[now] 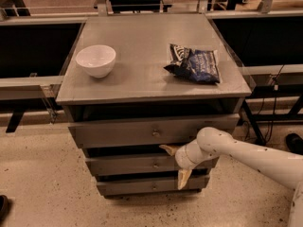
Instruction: Open middle drawer
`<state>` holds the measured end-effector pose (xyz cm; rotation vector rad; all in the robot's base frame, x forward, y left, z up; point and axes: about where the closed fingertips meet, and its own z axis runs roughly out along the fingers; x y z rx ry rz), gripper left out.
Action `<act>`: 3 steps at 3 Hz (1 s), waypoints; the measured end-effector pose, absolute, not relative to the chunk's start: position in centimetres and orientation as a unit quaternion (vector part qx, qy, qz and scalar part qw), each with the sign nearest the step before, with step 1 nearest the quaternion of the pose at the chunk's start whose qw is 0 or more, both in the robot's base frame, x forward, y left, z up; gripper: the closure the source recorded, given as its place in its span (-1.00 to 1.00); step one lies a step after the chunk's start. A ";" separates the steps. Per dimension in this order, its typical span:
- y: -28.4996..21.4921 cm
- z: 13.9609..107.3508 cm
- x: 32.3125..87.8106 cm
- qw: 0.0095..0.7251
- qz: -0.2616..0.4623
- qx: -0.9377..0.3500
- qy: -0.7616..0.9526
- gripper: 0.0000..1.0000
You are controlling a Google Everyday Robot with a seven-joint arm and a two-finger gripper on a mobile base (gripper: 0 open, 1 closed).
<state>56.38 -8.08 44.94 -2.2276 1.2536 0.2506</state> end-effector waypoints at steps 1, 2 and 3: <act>-9.2 44.0 56.3 0.266 0.079 -0.842 0.463 -1.00; -10.0 42.8 56.0 0.231 0.017 -0.861 0.453 -1.00; -9.8 43.2 56.4 0.217 -0.037 -0.866 0.449 -1.00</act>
Offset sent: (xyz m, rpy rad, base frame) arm -0.0073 -0.0266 -0.0317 -0.2778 -0.1703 0.0033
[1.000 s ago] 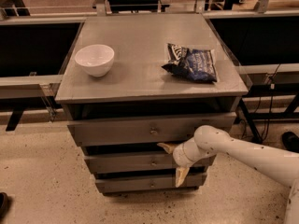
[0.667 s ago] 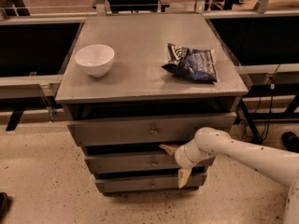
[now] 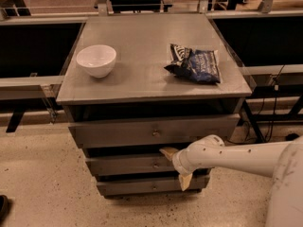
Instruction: Open middle drawer
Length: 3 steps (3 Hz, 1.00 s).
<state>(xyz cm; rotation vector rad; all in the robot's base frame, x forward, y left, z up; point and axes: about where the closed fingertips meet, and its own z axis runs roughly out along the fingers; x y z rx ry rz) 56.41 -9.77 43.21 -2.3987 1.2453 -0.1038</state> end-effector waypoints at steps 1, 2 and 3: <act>-10.2 42.9 56.8 0.218 -0.041 -0.849 0.480 -1.00; -11.5 42.6 57.8 0.225 -0.019 -0.814 0.535 -1.00; -12.3 42.8 58.7 0.222 -0.015 -0.791 0.570 -1.00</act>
Offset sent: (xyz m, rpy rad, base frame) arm 0.0311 -0.0354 -0.0060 0.1285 0.1245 -0.3386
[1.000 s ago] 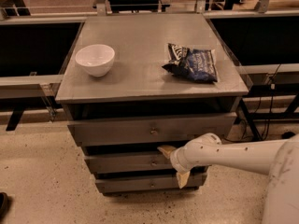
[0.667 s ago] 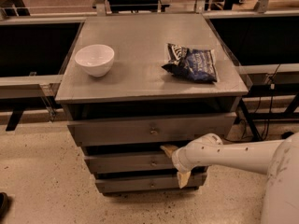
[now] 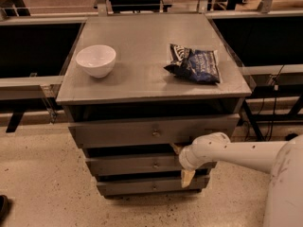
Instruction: Open middle drawer
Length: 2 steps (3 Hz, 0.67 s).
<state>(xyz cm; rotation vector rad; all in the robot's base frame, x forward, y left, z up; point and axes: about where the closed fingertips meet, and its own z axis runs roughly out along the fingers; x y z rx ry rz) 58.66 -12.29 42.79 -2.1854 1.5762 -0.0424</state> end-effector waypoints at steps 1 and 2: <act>-12.3 42.7 58.6 0.221 -0.014 -0.787 0.575 -1.00; -12.7 42.1 58.7 0.217 -0.002 -0.784 0.581 -1.00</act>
Offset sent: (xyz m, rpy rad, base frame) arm 0.0027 -0.0106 -0.0129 0.0204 0.0596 -0.0335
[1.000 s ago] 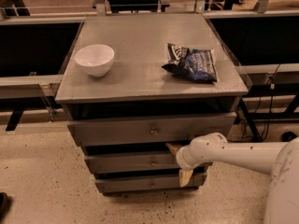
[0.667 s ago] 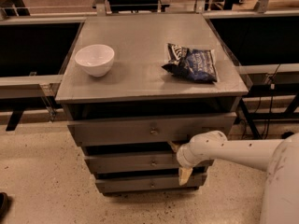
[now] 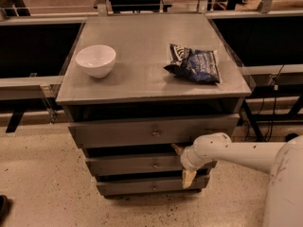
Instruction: Open middle drawer
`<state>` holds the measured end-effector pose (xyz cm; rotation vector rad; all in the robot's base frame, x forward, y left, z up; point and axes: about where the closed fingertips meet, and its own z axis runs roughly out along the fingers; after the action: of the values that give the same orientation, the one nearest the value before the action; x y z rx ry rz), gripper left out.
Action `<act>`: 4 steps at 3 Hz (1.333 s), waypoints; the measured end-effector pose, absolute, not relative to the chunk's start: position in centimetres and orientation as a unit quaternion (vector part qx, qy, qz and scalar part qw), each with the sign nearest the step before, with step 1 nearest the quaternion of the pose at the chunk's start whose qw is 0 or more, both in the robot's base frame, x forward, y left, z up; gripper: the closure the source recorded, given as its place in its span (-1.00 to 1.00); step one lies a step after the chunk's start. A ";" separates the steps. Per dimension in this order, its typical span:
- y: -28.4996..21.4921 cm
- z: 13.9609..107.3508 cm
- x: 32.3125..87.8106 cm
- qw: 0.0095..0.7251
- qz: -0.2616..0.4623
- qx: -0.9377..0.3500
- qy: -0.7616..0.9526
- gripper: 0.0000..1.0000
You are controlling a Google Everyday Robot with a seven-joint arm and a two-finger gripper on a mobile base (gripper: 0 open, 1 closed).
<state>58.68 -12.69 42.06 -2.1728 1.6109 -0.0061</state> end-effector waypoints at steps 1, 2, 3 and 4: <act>-12.6 41.7 58.5 0.215 0.006 -0.785 0.581 -1.00; -12.6 41.7 58.5 0.214 0.008 -0.785 0.581 -0.72; -12.6 41.7 58.5 0.214 0.008 -0.785 0.581 -0.26; -12.6 41.7 58.5 0.214 0.008 -0.785 0.581 0.21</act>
Offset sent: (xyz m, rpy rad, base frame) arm -0.0018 0.0010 -0.0033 0.0066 0.0154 0.0053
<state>58.46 -12.57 41.67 -2.1780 1.6112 0.0211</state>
